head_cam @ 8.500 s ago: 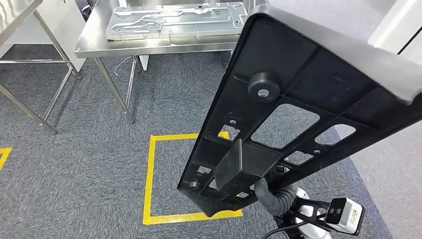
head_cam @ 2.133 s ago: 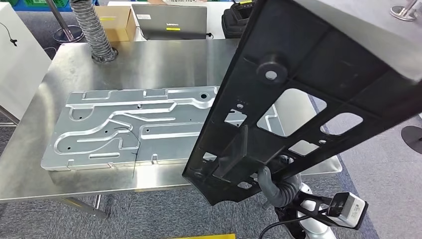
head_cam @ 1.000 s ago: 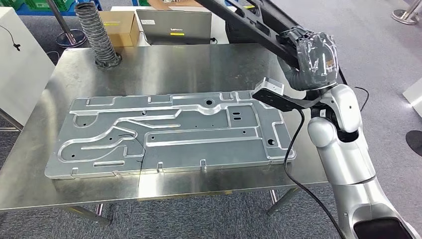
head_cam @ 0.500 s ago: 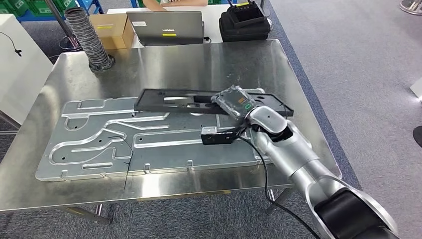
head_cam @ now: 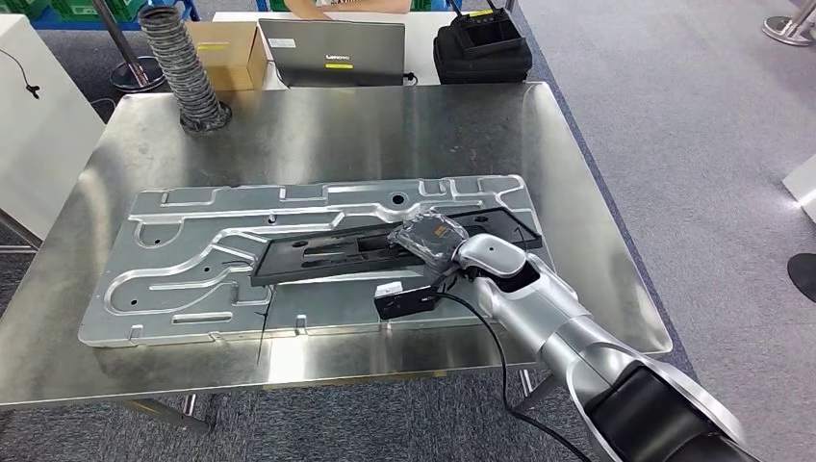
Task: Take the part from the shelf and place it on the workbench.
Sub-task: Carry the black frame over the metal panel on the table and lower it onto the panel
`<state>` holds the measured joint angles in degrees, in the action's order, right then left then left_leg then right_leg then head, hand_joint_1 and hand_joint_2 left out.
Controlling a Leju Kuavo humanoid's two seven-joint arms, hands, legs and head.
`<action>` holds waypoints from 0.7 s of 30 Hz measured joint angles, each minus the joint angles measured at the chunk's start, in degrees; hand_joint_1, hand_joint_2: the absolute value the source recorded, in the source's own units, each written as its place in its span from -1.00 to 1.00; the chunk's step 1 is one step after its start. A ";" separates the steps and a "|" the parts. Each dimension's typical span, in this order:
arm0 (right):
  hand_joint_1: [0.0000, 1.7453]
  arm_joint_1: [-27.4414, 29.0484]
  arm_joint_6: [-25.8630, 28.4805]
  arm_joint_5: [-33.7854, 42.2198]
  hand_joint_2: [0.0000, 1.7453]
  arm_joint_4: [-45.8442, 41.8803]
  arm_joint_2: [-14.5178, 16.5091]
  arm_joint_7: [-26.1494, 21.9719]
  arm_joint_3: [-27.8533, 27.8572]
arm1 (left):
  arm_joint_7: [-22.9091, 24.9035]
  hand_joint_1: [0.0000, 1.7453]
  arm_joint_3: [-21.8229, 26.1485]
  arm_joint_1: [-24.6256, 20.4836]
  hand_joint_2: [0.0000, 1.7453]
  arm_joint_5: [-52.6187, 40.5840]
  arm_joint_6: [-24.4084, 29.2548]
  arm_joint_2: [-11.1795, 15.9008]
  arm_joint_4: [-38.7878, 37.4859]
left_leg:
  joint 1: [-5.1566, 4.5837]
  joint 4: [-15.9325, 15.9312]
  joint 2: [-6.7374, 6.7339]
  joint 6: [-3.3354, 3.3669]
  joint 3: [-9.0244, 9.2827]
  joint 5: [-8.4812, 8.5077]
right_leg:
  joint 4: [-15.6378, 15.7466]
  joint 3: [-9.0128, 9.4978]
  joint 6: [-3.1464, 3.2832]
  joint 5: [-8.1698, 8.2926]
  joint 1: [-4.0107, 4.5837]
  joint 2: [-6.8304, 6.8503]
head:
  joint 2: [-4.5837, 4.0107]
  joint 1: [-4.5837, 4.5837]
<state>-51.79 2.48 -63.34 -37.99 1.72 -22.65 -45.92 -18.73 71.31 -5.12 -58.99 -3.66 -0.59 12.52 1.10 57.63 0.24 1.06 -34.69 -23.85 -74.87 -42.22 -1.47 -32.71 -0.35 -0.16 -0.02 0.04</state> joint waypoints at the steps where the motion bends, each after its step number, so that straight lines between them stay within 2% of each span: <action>1: 1.00 -0.10 -0.02 0.14 1.00 0.38 0.20 -0.09 -0.45 | -0.15 -1.00 -0.05 0.02 -1.00 -0.02 0.03 -0.05 0.00 | 0.01 0.02 0.00 -0.03 0.04 -0.01 | 1.38 0.65 0.00 1.22 -0.11 0.01 | 0.00 0.00; 2: 1.00 -0.29 -0.01 0.35 1.00 0.73 0.45 -0.21 -0.86 | -0.31 -1.00 -0.09 0.02 -1.00 -0.03 0.03 -0.13 0.00 | 0.01 0.04 0.01 -0.09 0.10 -0.04 | 4.96 2.43 0.09 3.20 -0.19 0.03 | 0.00 0.00; 4: 0.00 -0.81 0.05 0.84 0.00 1.28 0.99 -0.44 -1.48 | -0.55 -1.00 -0.10 -0.01 0.00 -0.01 0.02 -0.30 0.00 | -0.07 0.10 0.00 -0.48 0.19 -0.10 | 13.49 6.64 0.54 6.48 -0.08 0.09 | 0.00 0.00; 5: -0.50 -1.00 0.09 1.06 -0.50 1.50 1.24 -0.54 -1.69 | -0.63 -1.00 -0.10 -0.02 0.50 0.01 0.01 -0.35 0.00 | -0.11 0.11 0.00 -0.79 0.18 -0.11 | 16.07 7.89 0.81 7.24 0.07 0.09 | 0.00 0.00; 6: -1.00 -1.12 0.13 1.25 -1.00 1.73 1.45 -0.63 -1.90 | -0.67 -1.00 -0.10 -0.01 1.00 0.03 0.01 -0.38 0.00 | -0.14 0.07 0.01 -1.15 0.18 -0.09 | 17.16 8.35 1.08 7.38 0.27 0.07 | 0.00 0.00; 7: -1.00 -1.16 0.14 1.45 -1.00 1.99 1.62 -0.73 -2.10 | -0.66 -1.00 -0.10 0.00 1.00 0.03 0.03 -0.39 0.00 | -0.14 -0.05 0.02 -1.54 0.20 -0.01 | 17.18 8.32 1.36 7.47 0.46 0.04 | 0.00 0.00; 9: -1.00 -1.18 0.15 2.26 -1.00 2.54 1.95 -0.92 -2.44 | -0.56 -1.00 -0.12 0.05 0.00 -0.19 0.22 -0.40 0.00 | -0.04 0.16 0.02 -2.17 0.08 -0.28 | 17.68 8.46 2.16 7.83 0.28 0.06 | 0.00 0.00; 11: -1.00 -1.19 0.18 3.91 -1.00 3.11 2.49 -1.23 -2.62 | -0.50 -1.00 -0.16 0.09 -1.00 -0.53 0.55 -0.47 0.00 | 0.05 3.66 0.00 -2.56 -1.37 -2.62 | 18.28 8.71 2.93 8.25 0.02 0.16 | 0.01 0.00; 13: -1.00 -1.03 0.07 6.79 -1.00 3.68 2.89 -2.42 -2.61 | -0.52 -1.00 -0.19 0.12 -1.00 -0.69 0.83 -0.52 0.00 | 0.11 11.23 0.00 -2.79 -4.68 -6.49 | 18.34 8.73 3.23 8.31 0.18 0.20 | 0.01 0.00; 14: -1.00 -0.87 -0.17 8.87 -1.00 3.91 2.95 -3.49 -2.44 | -0.52 -1.00 -0.19 0.16 -1.00 -0.69 0.95 -0.52 0.00 | 0.11 14.61 -0.01 -2.89 -6.22 -7.74 | 18.26 8.69 3.26 8.28 0.26 0.20 | 0.01 0.00; 15: -1.00 -0.70 -0.58 11.50 -1.00 4.04 2.96 -4.91 -2.07 | -0.49 -1.00 -0.19 0.22 -1.00 -0.69 1.02 -0.52 0.00 | 0.10 16.26 -0.01 -2.94 -6.98 -7.98 | 18.15 8.67 3.27 8.23 0.32 0.19 | 0.01 0.00; 16: -1.00 -0.55 -1.16 14.44 -1.00 4.05 2.95 -6.48 -1.47 | -0.46 -1.00 -0.19 0.28 -1.00 -0.69 1.06 -0.52 0.00 | 0.10 15.63 -0.01 -2.93 -6.61 -7.10 | 18.00 8.66 3.24 8.16 0.34 0.16 | 0.00 0.00; 17: -1.00 -0.44 -1.86 17.42 -1.00 3.88 2.93 -8.01 -0.71 | -0.43 -1.00 -0.19 0.31 -1.00 -0.68 1.08 -0.52 0.00 | 0.11 12.78 -0.02 -2.86 -5.14 -5.34 | 17.82 8.68 3.16 8.05 0.33 0.12 | 0.00 0.00; 19: -1.00 -0.30 -3.24 23.07 -1.00 2.91 2.79 -10.64 1.17 | -0.35 -1.00 -0.19 0.27 -1.00 -0.68 0.98 -0.49 0.00 | 0.03 4.79 -0.02 -2.52 -1.05 -2.09 | 17.34 8.62 2.78 7.72 0.43 -0.01 | 0.00 0.00; 20: -1.00 -0.18 -3.75 25.52 -1.00 2.15 2.64 -11.61 2.14 | -0.32 -1.00 -0.19 0.23 -1.00 -0.69 0.86 -0.48 0.00 | -0.05 2.10 -0.01 -2.27 0.30 -1.32 | 17.13 8.51 2.52 7.61 0.53 -0.06 | 0.00 0.00; 21: -1.00 0.07 -4.09 27.82 -1.00 1.24 2.44 -12.44 3.16 | -0.29 -1.00 -0.19 0.20 -1.00 -0.69 0.71 -0.47 0.00 | -0.17 0.74 0.02 -1.98 0.95 -1.15 | 17.01 8.40 2.25 7.56 0.60 -0.11 | 0.00 0.00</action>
<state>-51.72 -1.61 -35.52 -36.75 4.16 -35.08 -42.76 -19.02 71.12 -4.91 -59.69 -2.96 -1.06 12.52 0.94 58.37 0.26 -0.91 -33.74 -24.99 -57.86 -33.82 0.78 -25.15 0.25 -0.27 -0.02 0.04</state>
